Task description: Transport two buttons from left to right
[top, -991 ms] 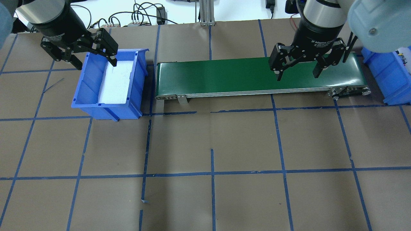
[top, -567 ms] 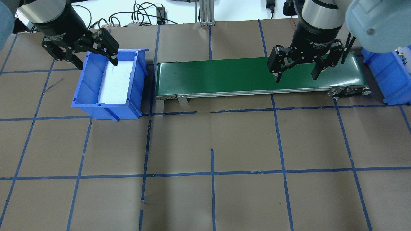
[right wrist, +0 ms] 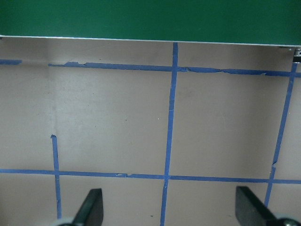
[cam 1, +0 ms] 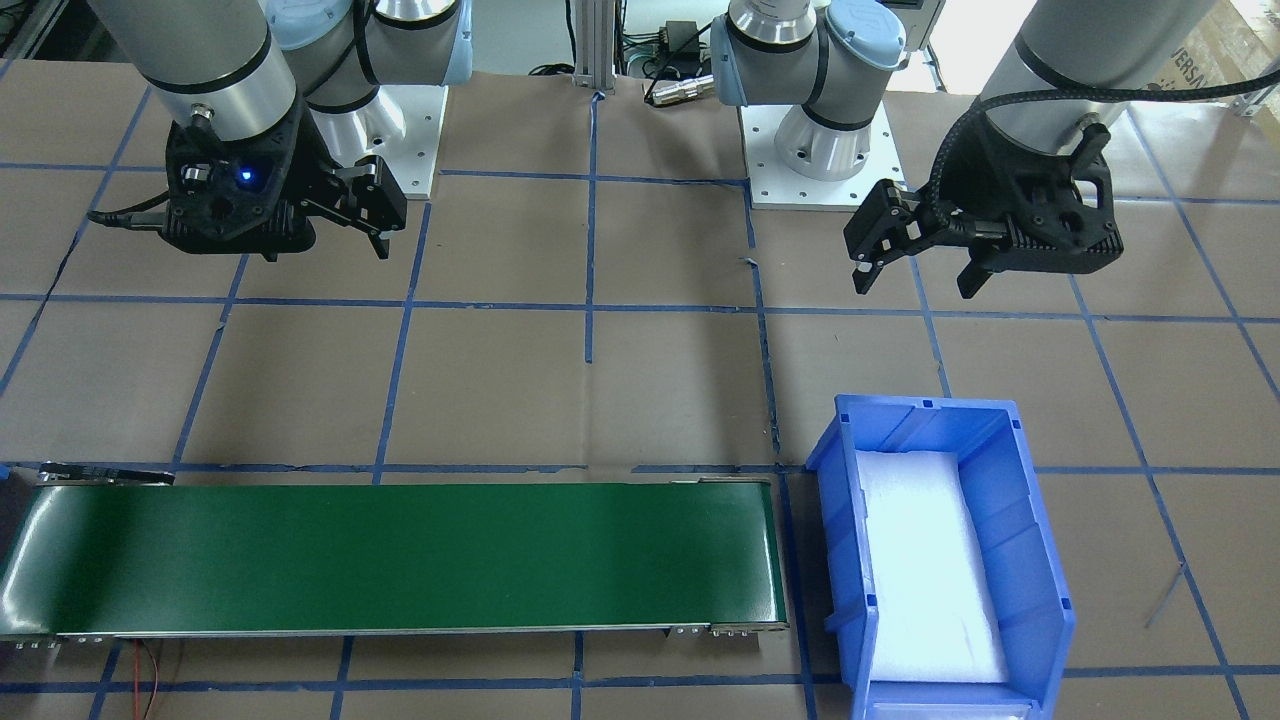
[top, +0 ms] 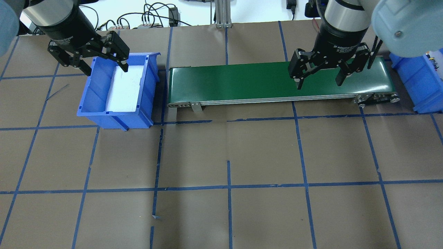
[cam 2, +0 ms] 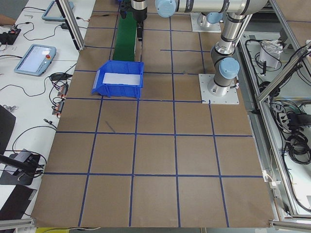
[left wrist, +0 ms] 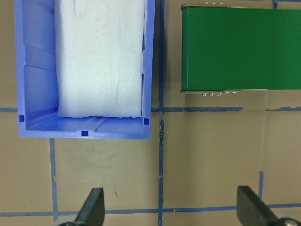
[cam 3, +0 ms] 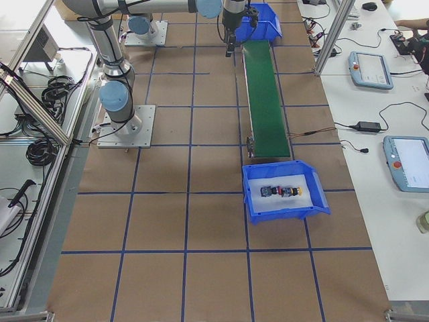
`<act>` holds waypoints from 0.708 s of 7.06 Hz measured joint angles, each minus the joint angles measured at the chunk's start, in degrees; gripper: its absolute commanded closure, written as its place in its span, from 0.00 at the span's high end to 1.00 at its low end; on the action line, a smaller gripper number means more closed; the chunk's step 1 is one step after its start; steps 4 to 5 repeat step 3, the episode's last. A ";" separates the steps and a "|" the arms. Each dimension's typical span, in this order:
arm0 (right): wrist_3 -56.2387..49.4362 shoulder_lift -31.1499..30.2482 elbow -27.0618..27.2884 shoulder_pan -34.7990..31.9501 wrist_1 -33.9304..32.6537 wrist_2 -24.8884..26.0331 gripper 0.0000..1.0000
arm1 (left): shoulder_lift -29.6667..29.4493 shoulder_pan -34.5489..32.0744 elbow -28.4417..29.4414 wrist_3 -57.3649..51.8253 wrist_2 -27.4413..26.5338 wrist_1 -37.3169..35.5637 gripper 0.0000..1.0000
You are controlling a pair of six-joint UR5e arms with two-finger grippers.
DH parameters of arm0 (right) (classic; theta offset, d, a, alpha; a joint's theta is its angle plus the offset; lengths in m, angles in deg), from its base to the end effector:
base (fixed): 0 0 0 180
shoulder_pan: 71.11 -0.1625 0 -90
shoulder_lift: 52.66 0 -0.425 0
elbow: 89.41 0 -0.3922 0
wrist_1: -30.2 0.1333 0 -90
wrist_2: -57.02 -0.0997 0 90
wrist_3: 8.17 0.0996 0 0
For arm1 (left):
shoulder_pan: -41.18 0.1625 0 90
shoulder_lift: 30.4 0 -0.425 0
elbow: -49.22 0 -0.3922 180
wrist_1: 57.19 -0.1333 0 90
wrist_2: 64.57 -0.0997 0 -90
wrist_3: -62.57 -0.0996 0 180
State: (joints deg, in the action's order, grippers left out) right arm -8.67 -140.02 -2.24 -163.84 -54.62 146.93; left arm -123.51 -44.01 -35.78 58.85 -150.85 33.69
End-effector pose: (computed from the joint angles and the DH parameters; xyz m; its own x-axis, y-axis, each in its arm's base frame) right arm 0.1572 -0.4955 0.4805 -0.9984 -0.0562 -0.0023 -0.0562 0.9946 0.0870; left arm -0.0960 -0.5264 0.5022 -0.9978 -0.0177 0.0636 -0.0191 0.9996 -0.0218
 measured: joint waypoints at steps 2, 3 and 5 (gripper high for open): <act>-0.03 0.03 0.05 0.05 -0.05 0.00 1.00 | 1.20 -0.11 0.05 0.03 -0.18 0.95 1.00; -0.03 0.06 0.04 0.08 -0.07 0.00 1.00 | 1.41 -0.12 0.01 0.03 -0.22 1.24 1.00; -0.03 0.06 0.04 0.08 -0.07 0.00 1.00 | 1.41 -0.12 0.01 0.03 -0.22 1.24 1.00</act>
